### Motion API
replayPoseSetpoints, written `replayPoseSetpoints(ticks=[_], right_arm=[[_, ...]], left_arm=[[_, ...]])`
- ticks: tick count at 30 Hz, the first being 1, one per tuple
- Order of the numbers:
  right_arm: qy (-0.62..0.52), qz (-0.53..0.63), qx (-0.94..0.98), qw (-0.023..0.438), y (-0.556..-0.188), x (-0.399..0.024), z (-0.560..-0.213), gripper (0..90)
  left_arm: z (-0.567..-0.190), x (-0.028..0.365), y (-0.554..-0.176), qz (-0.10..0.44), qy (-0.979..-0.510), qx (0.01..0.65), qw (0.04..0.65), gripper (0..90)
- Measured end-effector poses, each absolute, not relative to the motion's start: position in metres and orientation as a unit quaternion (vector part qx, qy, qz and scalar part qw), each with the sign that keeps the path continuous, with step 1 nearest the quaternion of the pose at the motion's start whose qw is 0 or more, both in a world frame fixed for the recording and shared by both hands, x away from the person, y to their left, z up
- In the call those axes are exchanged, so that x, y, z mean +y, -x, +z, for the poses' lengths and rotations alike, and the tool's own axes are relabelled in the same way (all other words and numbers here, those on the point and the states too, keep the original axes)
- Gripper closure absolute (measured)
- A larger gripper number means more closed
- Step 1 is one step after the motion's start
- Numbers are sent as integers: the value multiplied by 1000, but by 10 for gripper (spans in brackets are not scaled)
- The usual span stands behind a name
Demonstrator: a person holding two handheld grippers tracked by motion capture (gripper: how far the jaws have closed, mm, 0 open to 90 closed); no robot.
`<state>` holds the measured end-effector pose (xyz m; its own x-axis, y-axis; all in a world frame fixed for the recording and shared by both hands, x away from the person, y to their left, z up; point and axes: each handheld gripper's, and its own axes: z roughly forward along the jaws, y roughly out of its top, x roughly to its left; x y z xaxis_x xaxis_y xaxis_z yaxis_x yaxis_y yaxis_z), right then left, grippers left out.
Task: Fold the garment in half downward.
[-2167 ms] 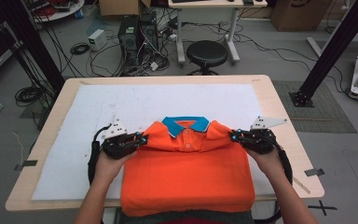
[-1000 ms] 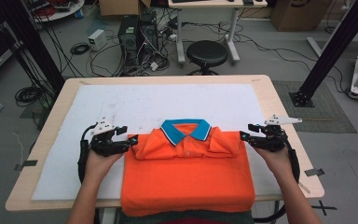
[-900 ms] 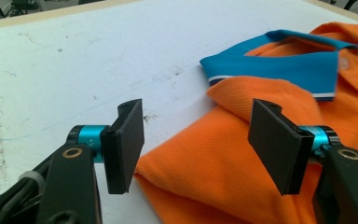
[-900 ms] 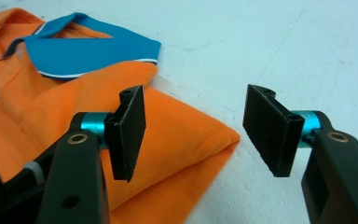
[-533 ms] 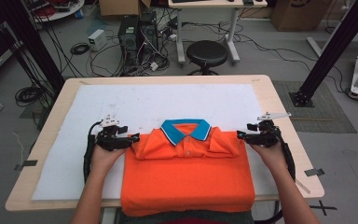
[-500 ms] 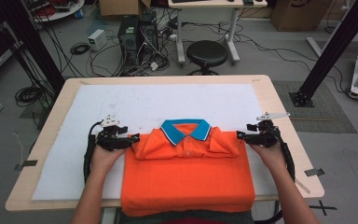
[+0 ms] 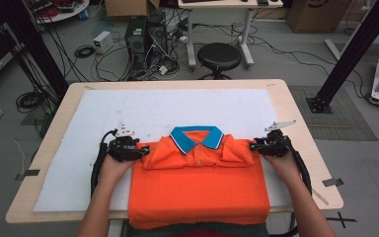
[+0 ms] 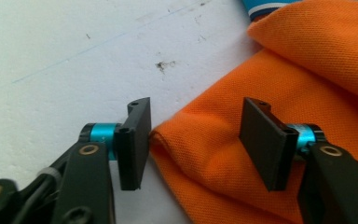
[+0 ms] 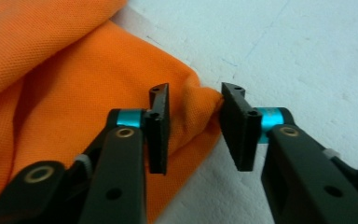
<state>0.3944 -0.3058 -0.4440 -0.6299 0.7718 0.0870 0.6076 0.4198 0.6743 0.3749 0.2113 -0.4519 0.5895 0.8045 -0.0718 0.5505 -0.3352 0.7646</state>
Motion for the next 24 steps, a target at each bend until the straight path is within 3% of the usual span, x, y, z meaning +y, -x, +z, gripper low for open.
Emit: replayPoseSetpoints(ticks=[4, 6, 8, 15, 24], right_arm=[[-403, 343, 839, 127, -394, -303, -443, 797], [-397, 338, 842, 138, -392, -301, -443, 824], [-394, 332, 844, 148, -391, -300, -442, 844], [-389, 327, 840, 193, -391, -297, -436, 860], [-388, 327, 836, 209, -399, -296, -425, 864]], left_arm=[[-451, 209, -372, 160, -805, 414, 394, 631], [-451, 205, -370, 166, -809, 403, 395, 757], [-451, 204, -369, 179, -809, 398, 393, 798], [-446, 207, -373, 204, -800, 403, 395, 830], [-435, 205, -386, 219, -800, 404, 386, 837]])
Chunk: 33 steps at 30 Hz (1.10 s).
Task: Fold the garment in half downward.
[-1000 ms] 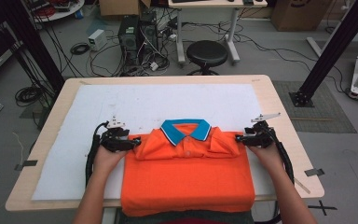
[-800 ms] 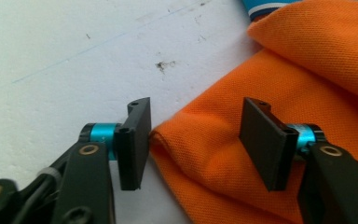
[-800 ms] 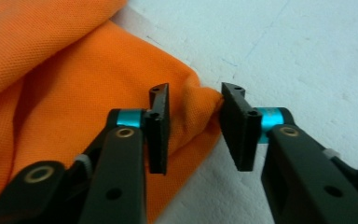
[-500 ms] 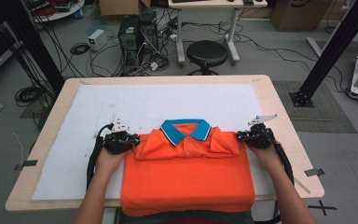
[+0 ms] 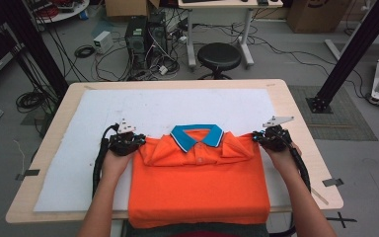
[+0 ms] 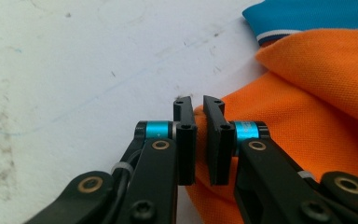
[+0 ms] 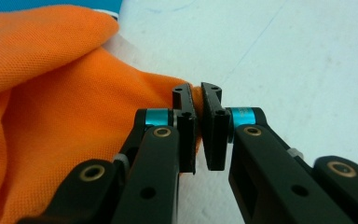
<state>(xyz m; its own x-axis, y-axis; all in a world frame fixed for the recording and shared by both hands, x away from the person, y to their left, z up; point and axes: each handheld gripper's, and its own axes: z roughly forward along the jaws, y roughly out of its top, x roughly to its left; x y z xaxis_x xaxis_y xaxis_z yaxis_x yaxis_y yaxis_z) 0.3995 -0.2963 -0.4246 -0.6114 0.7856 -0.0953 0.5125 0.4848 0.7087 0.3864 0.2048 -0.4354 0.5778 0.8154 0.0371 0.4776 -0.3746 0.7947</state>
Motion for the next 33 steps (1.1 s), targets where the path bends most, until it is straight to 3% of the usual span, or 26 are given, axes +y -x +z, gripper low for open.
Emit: replayPoseSetpoints(ticks=[11, 28, 31, 33], right_arm=[[-391, 316, 833, 230, -421, -293, -412, 863], [-412, 306, 828, 227, -454, -299, -409, 861], [-419, 309, 825, 218, -457, -301, -411, 831], [-428, 309, 821, 216, -458, -301, -411, 701]], left_arm=[[-434, 203, -410, 230, -794, 406, 390, 838], [-424, 192, -450, 225, -796, 411, 383, 833], [-423, 194, -452, 225, -788, 427, 382, 729], [-420, 198, -450, 223, -778, 436, 393, 612]])
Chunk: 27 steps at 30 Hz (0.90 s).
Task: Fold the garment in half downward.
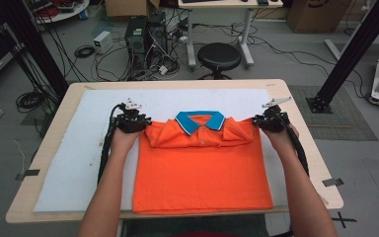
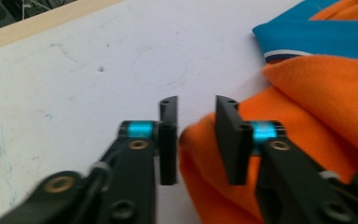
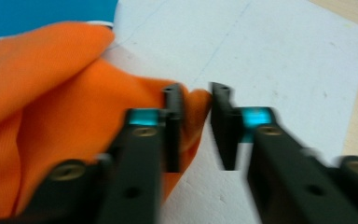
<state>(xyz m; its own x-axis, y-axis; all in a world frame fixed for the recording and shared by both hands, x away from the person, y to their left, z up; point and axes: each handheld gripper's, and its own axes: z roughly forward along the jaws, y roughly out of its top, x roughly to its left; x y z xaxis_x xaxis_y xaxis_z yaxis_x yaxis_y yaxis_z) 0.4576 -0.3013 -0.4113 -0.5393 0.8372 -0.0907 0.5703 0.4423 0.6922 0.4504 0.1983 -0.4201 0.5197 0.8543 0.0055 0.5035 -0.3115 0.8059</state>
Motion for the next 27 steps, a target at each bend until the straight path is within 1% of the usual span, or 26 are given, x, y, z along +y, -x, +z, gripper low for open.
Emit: replayPoseSetpoints(ticks=[1, 2, 3, 7, 10, 12, 14, 16, 18, 23, 27], right_arm=[[-432, 313, 818, 214, -457, -303, -411, 671], [-435, 317, 816, 212, -457, -304, -410, 652], [-439, 321, 811, 214, -456, -305, -408, 617], [-443, 339, 803, 212, -454, -307, -401, 570], [-443, 341, 802, 212, -454, -304, -395, 513], [-435, 347, 801, 219, -453, -302, -392, 505], [-433, 346, 801, 226, -453, -299, -390, 473], [-434, 344, 804, 216, -454, -297, -389, 464], [-431, 344, 805, 218, -454, -295, -388, 453], [-429, 347, 807, 212, -456, -289, -384, 419], [-426, 343, 810, 211, -458, -281, -383, 389]], left_arm=[[-419, 200, -449, 224, -775, 440, 396, 560], [-416, 202, -448, 226, -770, 441, 401, 528], [-415, 203, -447, 226, -768, 441, 406, 508], [-409, 202, -447, 222, -761, 439, 423, 426], [-405, 196, -447, 218, -767, 426, 427, 416], [-404, 190, -446, 218, -765, 420, 436, 415], [-405, 187, -447, 214, -769, 414, 437, 397], [-407, 185, -448, 205, -770, 416, 437, 366], [-408, 184, -449, 197, -768, 419, 442, 337], [-407, 182, -450, 188, -760, 422, 458, 303], [-409, 179, -452, 181, -762, 424, 455, 295]])
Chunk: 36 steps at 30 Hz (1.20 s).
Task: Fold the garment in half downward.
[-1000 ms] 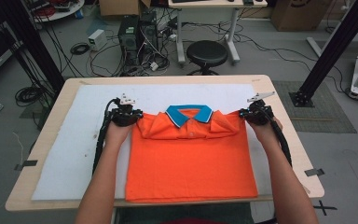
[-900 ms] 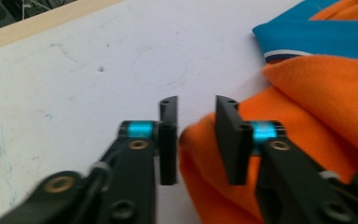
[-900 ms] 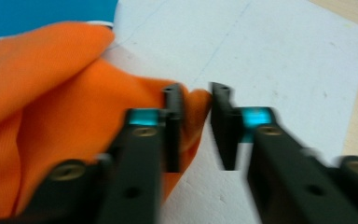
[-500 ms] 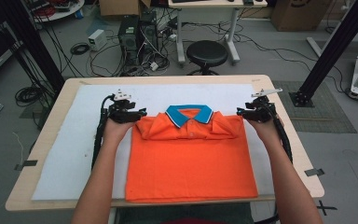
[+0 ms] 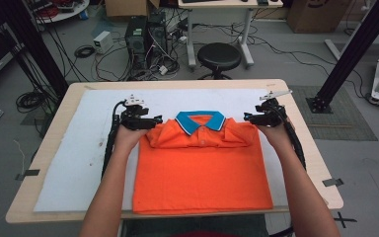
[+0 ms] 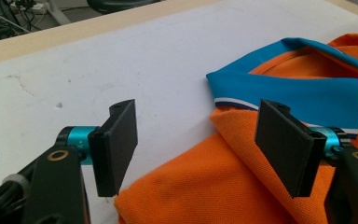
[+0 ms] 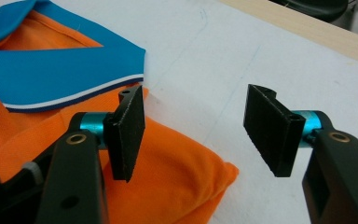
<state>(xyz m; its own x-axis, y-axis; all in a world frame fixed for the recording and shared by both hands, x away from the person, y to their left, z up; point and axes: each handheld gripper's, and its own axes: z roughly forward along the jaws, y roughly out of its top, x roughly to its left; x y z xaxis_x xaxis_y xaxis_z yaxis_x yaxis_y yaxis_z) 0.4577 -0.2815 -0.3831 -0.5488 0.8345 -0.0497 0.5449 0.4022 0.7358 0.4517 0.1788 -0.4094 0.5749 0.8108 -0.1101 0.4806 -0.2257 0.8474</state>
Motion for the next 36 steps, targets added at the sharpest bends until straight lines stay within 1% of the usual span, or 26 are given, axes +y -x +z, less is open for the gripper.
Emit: replayPoseSetpoints(ticks=[5, 7, 11, 14, 20, 25, 27, 28, 30, 31, 33, 34, 35, 36], right_arm=[[-422, 341, 813, 210, -460, -275, -383, 349], [-418, 344, 814, 209, -461, -273, -383, 348], [-420, 347, 814, 201, -463, -267, -386, 317], [-418, 348, 816, 193, -465, -262, -390, 305], [-423, 344, 820, 173, -471, -253, -398, 290], [-433, 361, 813, 144, -477, -246, -408, 291], [-435, 361, 814, 133, -480, -242, -414, 296], [-440, 359, 813, 128, -481, -241, -417, 309], [-448, 355, 813, 110, -485, -239, -424, 364], [-451, 353, 814, 100, -486, -239, -427, 406], [-451, 348, 818, 81, -487, -238, -431, 568], [-447, 346, 821, 76, -487, -238, -432, 617], [-445, 342, 824, 80, -486, -236, -432, 684], [-439, 338, 828, 88, -484, -235, -430, 728]], left_arm=[[-411, 177, -453, 177, -761, 426, 455, 290], [-412, 175, -454, 176, -764, 427, 451, 290], [-410, 168, -458, 167, -778, 428, 428, 261], [-408, 160, -460, 167, -783, 420, 427, 261], [-408, 146, -464, 161, -784, 416, 432, 261], [-416, 137, -468, 152, -791, 421, 418, 261], [-419, 135, -469, 150, -793, 423, 412, 276], [-421, 134, -469, 146, -795, 422, 410, 284], [-424, 132, -470, 148, -799, 422, 403, 320], [-425, 131, -471, 146, -799, 423, 402, 332], [-426, 131, -471, 145, -801, 420, 402, 434], [-426, 131, -471, 142, -802, 418, 402, 484], [-426, 130, -470, 143, -804, 413, 402, 570], [-425, 130, -469, 147, -805, 409, 403, 648]])
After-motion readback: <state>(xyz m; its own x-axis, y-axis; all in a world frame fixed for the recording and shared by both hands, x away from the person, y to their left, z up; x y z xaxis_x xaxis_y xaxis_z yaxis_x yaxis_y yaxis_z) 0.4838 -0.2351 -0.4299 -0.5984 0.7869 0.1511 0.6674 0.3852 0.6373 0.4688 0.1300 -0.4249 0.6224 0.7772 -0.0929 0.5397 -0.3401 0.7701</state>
